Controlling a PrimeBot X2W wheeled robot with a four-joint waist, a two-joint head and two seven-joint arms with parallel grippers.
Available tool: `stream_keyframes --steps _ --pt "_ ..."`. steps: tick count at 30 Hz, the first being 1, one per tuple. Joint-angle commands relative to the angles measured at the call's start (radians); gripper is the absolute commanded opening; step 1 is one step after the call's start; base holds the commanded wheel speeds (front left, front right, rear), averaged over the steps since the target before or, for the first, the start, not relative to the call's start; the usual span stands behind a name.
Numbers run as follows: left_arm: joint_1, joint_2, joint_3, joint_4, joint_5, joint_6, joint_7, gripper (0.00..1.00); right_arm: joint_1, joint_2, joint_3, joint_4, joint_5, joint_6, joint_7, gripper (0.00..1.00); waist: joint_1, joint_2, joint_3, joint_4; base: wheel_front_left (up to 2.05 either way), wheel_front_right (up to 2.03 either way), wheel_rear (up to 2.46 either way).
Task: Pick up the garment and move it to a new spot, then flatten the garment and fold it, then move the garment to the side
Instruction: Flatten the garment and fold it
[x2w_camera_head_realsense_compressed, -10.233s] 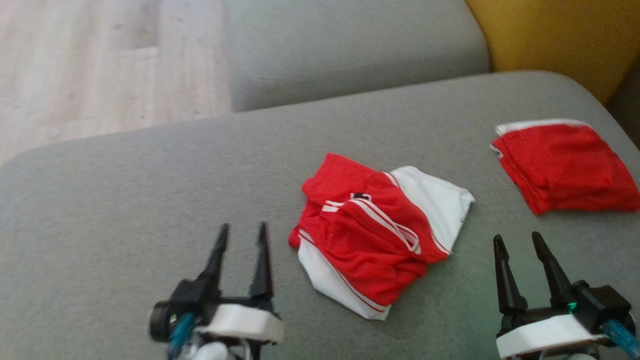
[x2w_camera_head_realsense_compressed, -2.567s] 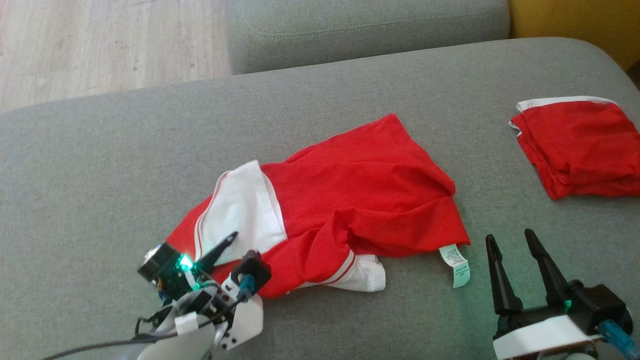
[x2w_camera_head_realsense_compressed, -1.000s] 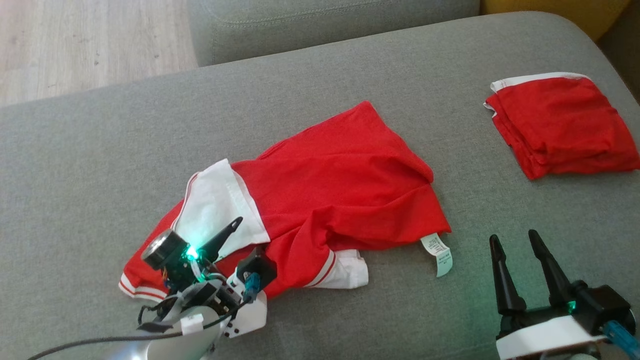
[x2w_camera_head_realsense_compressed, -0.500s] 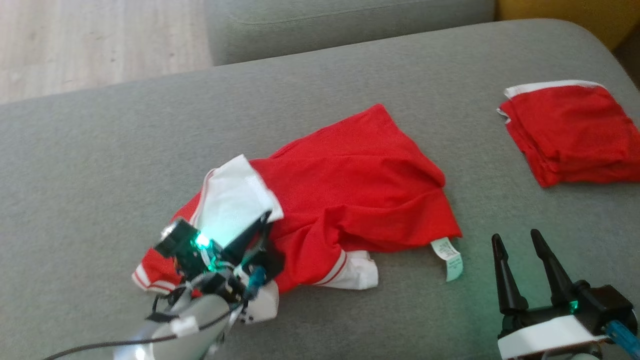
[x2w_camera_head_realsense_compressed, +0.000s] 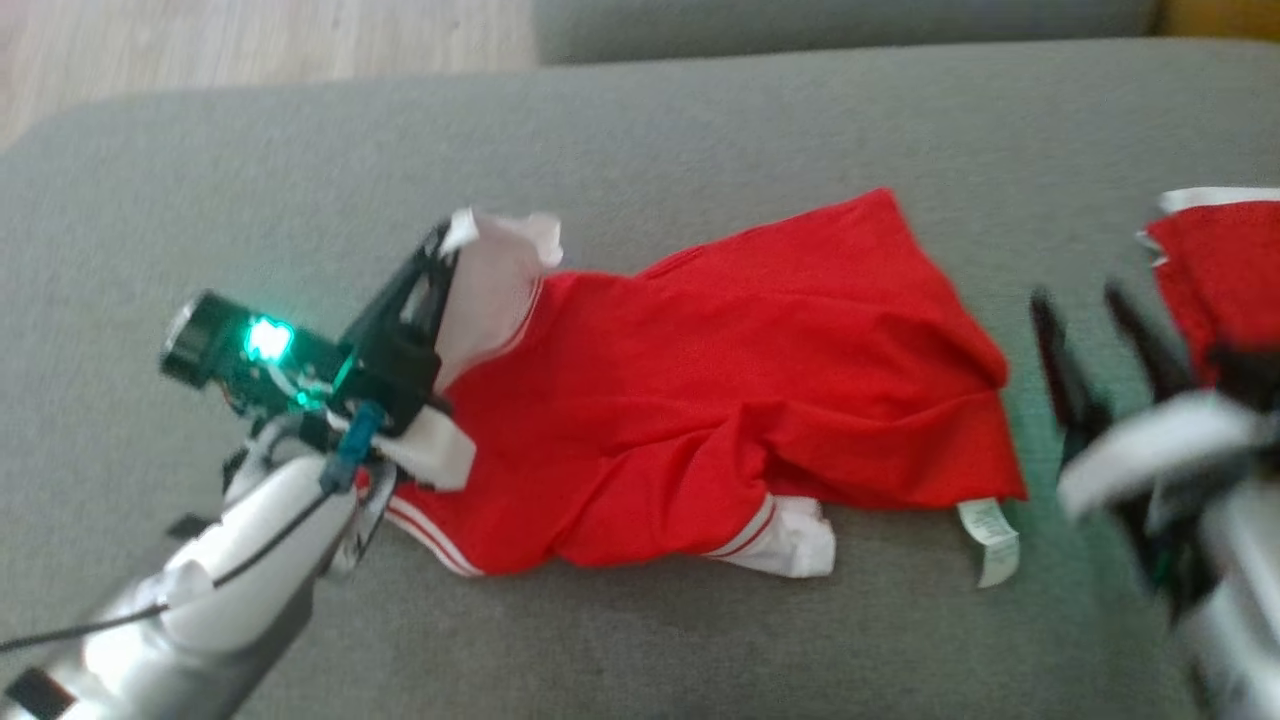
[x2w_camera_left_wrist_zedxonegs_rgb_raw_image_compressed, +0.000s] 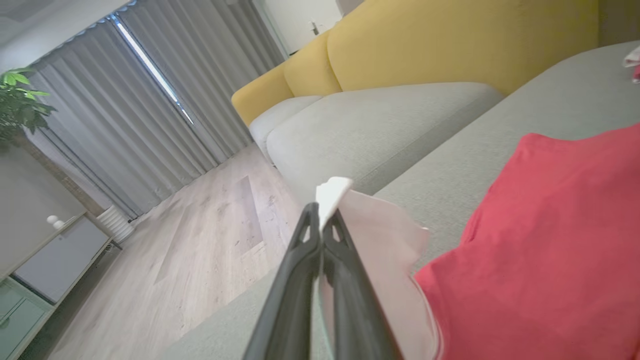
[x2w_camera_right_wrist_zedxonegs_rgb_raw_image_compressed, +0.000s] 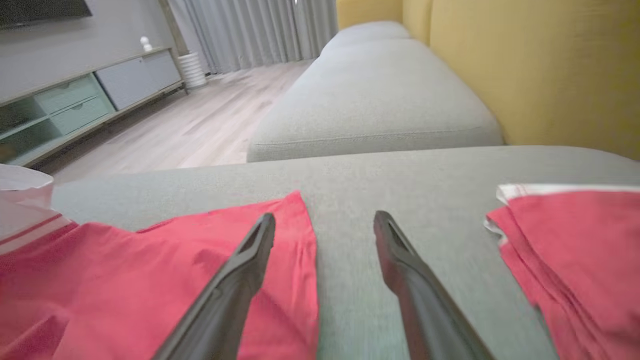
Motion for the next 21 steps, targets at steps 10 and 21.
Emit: stream_keyframes --steps 10,21 --pt "-0.181 0.022 0.064 -0.054 0.044 0.006 -0.016 0.00 -0.450 -0.222 0.276 0.194 0.228 0.007 0.299 1.00 -0.0001 0.0000 0.171 0.131 0.00 0.00 0.00" --pt "-0.243 -0.023 0.046 -0.029 0.062 0.002 -0.029 0.00 -0.597 -0.291 0.473 0.355 0.383 0.007 0.290 0.91 -0.0001 0.0000 0.235 0.210 0.00 0.00 0.00"
